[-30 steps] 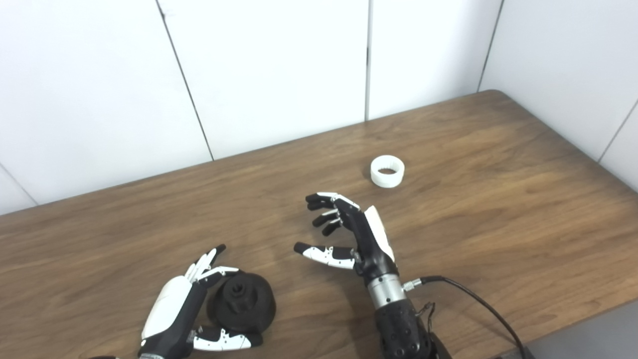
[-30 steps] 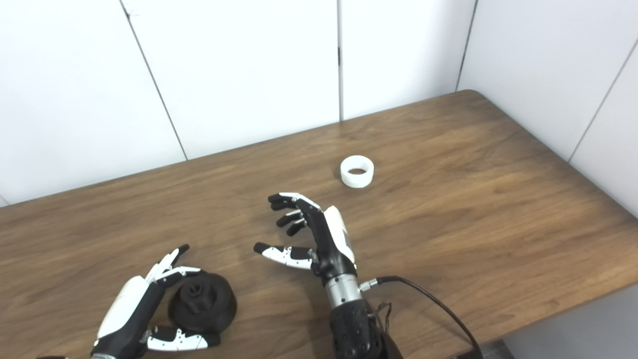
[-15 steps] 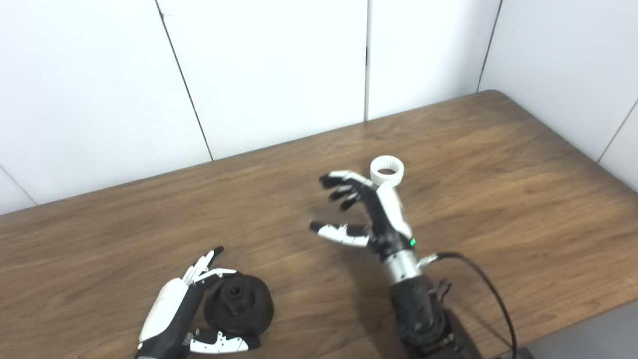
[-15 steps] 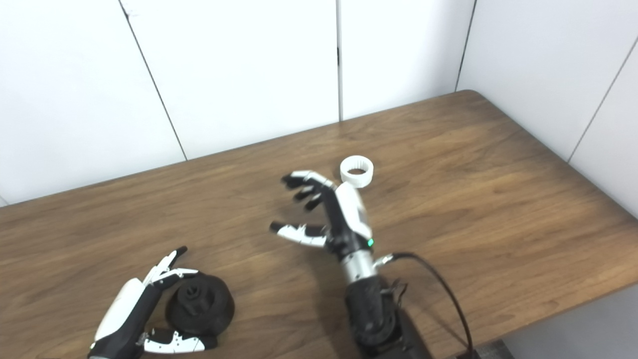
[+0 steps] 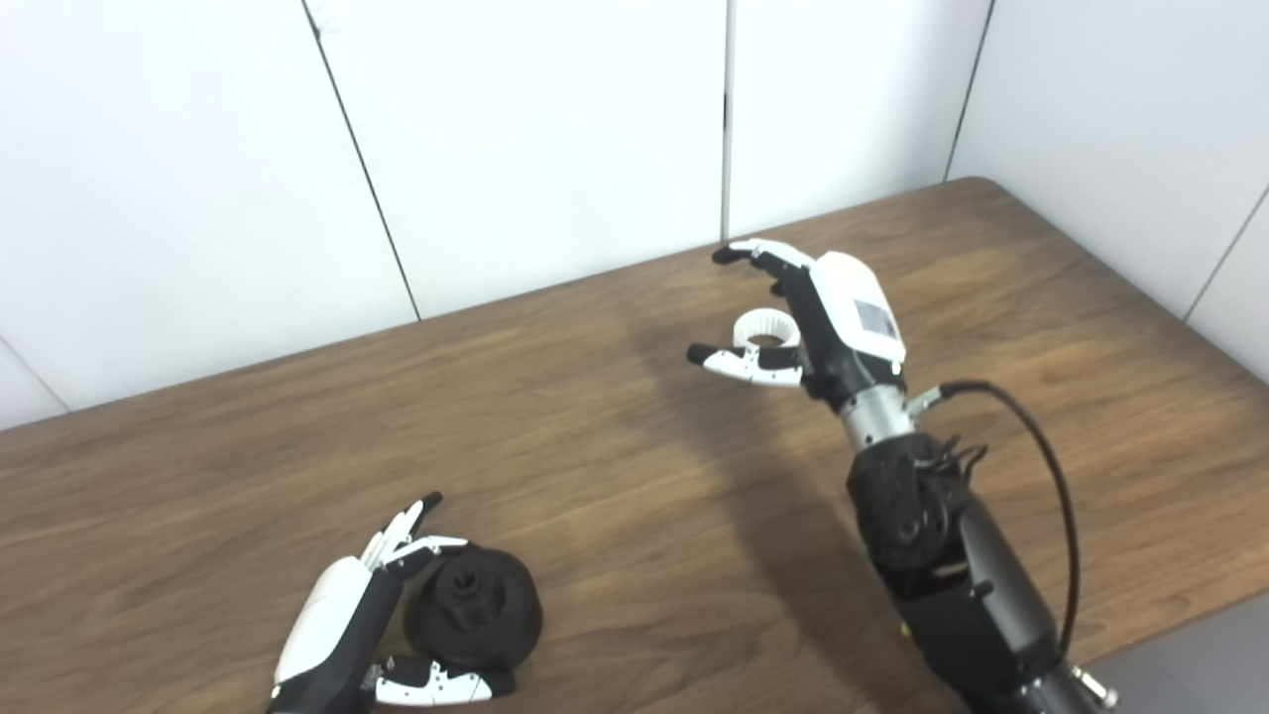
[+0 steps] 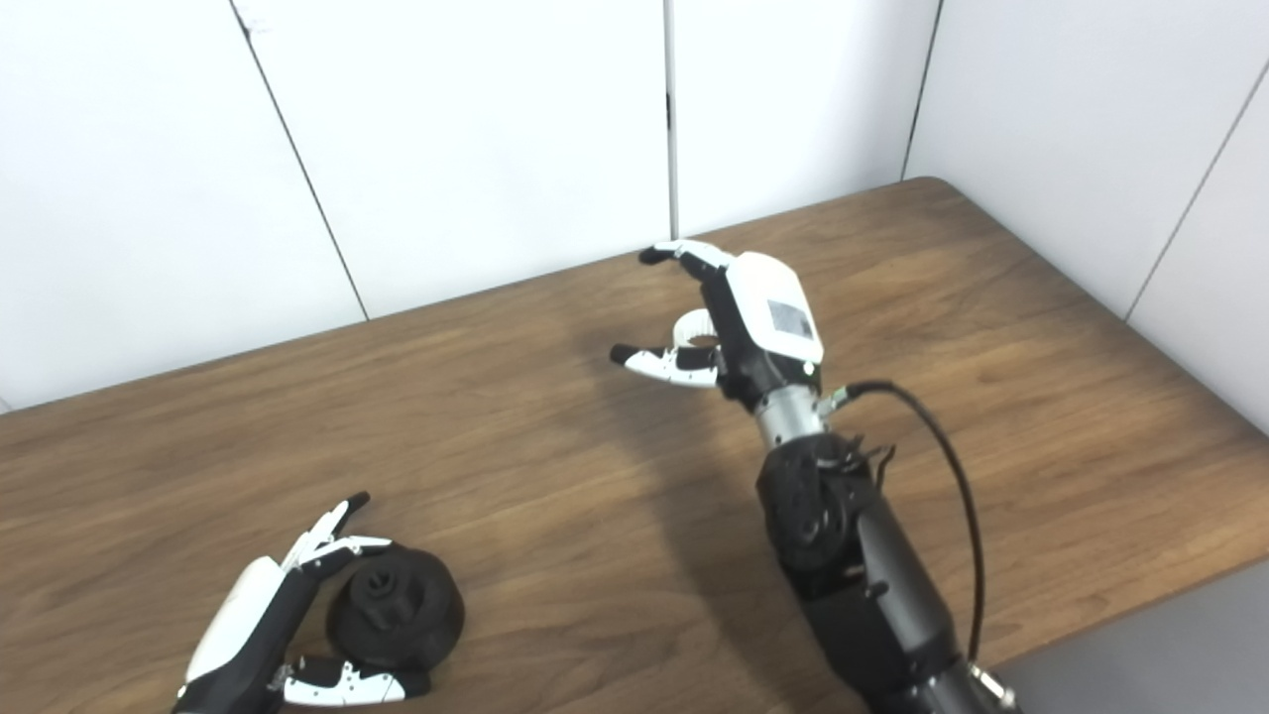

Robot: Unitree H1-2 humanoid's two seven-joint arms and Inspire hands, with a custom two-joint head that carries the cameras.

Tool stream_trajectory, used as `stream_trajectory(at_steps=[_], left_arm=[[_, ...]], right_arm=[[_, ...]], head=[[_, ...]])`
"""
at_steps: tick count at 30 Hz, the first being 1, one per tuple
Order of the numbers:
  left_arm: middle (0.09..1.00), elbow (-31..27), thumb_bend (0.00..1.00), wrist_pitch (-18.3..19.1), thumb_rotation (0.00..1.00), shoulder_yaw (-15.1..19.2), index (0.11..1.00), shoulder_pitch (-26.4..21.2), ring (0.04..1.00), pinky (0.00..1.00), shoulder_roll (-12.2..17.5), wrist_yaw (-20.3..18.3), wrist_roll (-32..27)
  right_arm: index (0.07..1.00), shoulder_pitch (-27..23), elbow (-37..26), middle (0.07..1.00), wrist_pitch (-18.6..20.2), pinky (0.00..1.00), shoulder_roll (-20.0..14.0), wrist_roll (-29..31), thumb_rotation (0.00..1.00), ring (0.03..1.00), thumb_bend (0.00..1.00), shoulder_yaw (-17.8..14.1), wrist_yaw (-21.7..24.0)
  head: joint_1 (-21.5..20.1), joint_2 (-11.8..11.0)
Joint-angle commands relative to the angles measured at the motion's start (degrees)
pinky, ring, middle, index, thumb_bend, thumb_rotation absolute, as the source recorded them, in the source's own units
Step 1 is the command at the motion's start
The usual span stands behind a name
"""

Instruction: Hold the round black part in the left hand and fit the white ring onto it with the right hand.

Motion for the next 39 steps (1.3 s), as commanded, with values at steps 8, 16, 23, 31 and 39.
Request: stream_trajectory(at_steps=[8,16,23,31,39], left_arm=[[1.0,0.65,0.97,-1.44,0.24,0.56,0.632,-0.52,1.0,1.0,0.92,0.17,0.44],[1.0,0.56,0.98,-1.37,0.26,0.78,0.633,-0.72,1.0,1.0,0.82,-0.37,0.5],[1.0,0.16,0.97,-1.31,0.25,0.99,0.634,-0.85,1.0,1.0,1.06,-0.65,0.6],[1.0,0.24,0.98,-1.87,0.26,1.3,0.633,-0.76,1.0,1.0,1.45,-0.69,0.48],[1.0,-0.41,0.98,-1.32,0.25,1.59,0.634,-0.59,1.0,1.0,1.56,-1.4,0.12]], right_arm=[[0.853,-7.36,2.41,1.0,5.61,0.82,-4.64,-3.43,0.48,0.982,0.87,1.13,8.04],[0.925,-11.48,10.2,1.0,8.34,0.89,-8.27,-0.53,0.6,1.0,0.94,1.33,15.0],[0.961,-12.96,16.38,1.0,8.28,0.88,-10.09,2.24,0.65,1.0,1.0,1.99,16.57],[0.964,-12.89,19.77,1.0,8.44,0.97,-11.14,4.23,0.64,1.0,1.0,3.04,17.83],[0.928,-12.11,19.74,1.0,8.56,0.98,-10.93,4.36,0.55,1.0,1.0,3.21,18.31]], head=[[0.29,-0.02],[0.48,-0.09],[0.77,0.09],[0.93,0.23],[0.95,0.47]])
